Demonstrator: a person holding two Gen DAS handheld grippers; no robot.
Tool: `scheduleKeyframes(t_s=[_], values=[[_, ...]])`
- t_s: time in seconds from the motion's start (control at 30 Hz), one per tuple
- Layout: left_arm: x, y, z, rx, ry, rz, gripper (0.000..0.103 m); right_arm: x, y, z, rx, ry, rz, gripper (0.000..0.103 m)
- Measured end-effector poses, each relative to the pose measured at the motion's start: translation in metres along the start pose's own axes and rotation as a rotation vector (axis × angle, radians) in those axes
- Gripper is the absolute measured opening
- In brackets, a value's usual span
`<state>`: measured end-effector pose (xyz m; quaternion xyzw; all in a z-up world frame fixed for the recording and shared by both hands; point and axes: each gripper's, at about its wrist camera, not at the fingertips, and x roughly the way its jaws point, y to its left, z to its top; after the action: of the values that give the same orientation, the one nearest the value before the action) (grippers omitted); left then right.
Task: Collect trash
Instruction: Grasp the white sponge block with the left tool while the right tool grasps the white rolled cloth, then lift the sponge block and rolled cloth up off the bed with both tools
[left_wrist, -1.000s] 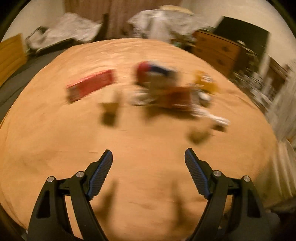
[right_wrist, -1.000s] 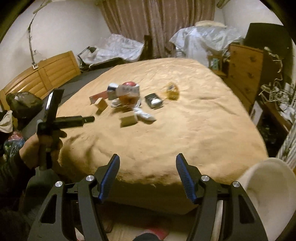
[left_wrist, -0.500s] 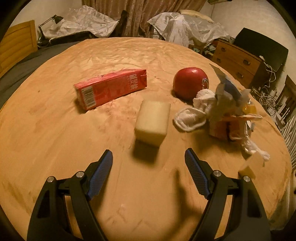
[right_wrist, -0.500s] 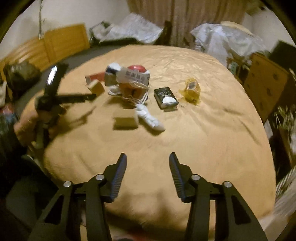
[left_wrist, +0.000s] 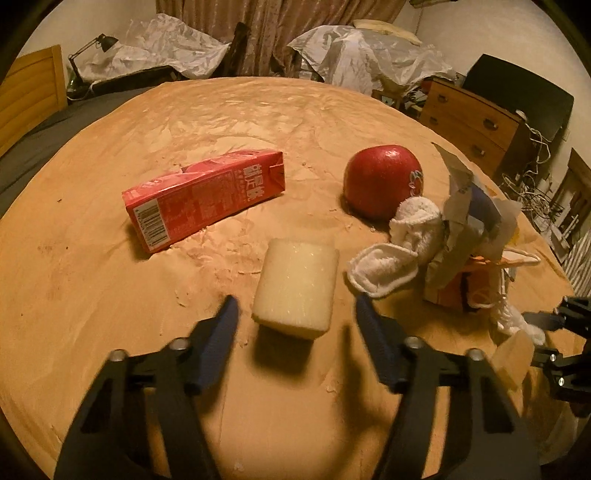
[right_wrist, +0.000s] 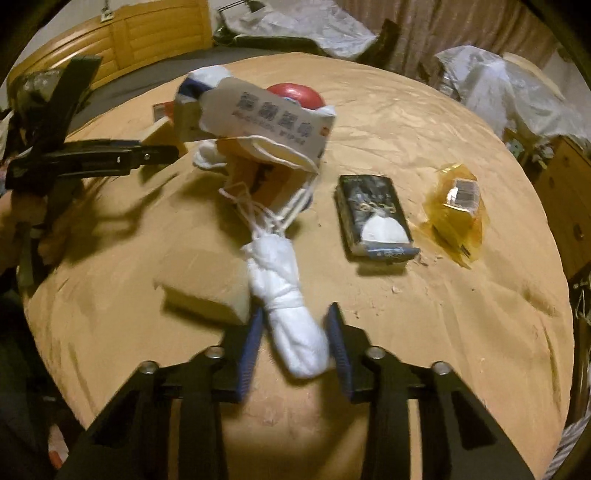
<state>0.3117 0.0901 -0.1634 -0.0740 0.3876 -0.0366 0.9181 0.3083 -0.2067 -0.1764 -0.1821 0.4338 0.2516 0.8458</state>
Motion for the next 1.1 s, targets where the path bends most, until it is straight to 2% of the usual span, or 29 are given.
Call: scheduleKeyframes(t_s=[0.07, 0.1, 0.27, 0.4, 0.47, 0.57, 0.67, 0.77, 0.9, 0.93, 0.97, 1.0, 1.1], values=[[0.001, 0.002, 0.001, -0.016, -0.001, 0.004, 0.042, -0.003, -0.002, -0.004, 0.035, -0.008, -0.018, 0.026], [0.002, 0.003, 0.002, -0.021, 0.000, 0.003, 0.034, -0.008, -0.004, -0.009, 0.068, -0.009, -0.034, 0.025], [-0.006, -0.002, -0.003, 0.003, -0.006, -0.021, 0.032, -0.034, -0.014, -0.045, 0.270, 0.002, -0.062, 0.025], [-0.022, -0.011, -0.016, 0.039, 0.006, -0.060, 0.032, -0.049, -0.012, -0.068, 0.314, 0.012, -0.080, 0.025], [-0.027, -0.012, -0.023, 0.043, 0.013, -0.072, 0.032, -0.051, -0.011, -0.074, 0.316, 0.022, -0.074, 0.026], [-0.024, -0.011, -0.029, 0.038, 0.037, -0.075, 0.032, -0.052, -0.003, -0.073, 0.291, 0.027, -0.081, 0.035], [-0.019, -0.010, -0.031, 0.028, 0.054, -0.066, 0.032, -0.051, -0.004, -0.064, 0.268, 0.036, -0.078, 0.039], [-0.016, -0.013, -0.029, 0.038, 0.058, -0.063, 0.039, -0.045, 0.002, -0.062, 0.247, 0.056, -0.081, 0.039], [-0.012, -0.018, -0.029, 0.056, 0.066, -0.048, 0.039, -0.036, 0.007, -0.060, 0.217, 0.076, -0.099, 0.038], [-0.012, -0.019, -0.029, 0.060, 0.069, -0.045, 0.039, -0.035, 0.009, -0.060, 0.216, 0.074, -0.103, 0.036], [-0.012, -0.018, -0.030, 0.059, 0.068, -0.040, 0.037, -0.036, 0.011, -0.060, 0.217, 0.070, -0.097, 0.027], [-0.013, -0.018, -0.030, 0.055, 0.068, -0.034, 0.032, -0.036, 0.012, -0.061, 0.219, 0.066, -0.100, 0.026], [-0.021, -0.018, -0.033, 0.044, 0.045, -0.023, 0.031, -0.043, 0.011, -0.065, 0.249, 0.039, -0.111, 0.026]])
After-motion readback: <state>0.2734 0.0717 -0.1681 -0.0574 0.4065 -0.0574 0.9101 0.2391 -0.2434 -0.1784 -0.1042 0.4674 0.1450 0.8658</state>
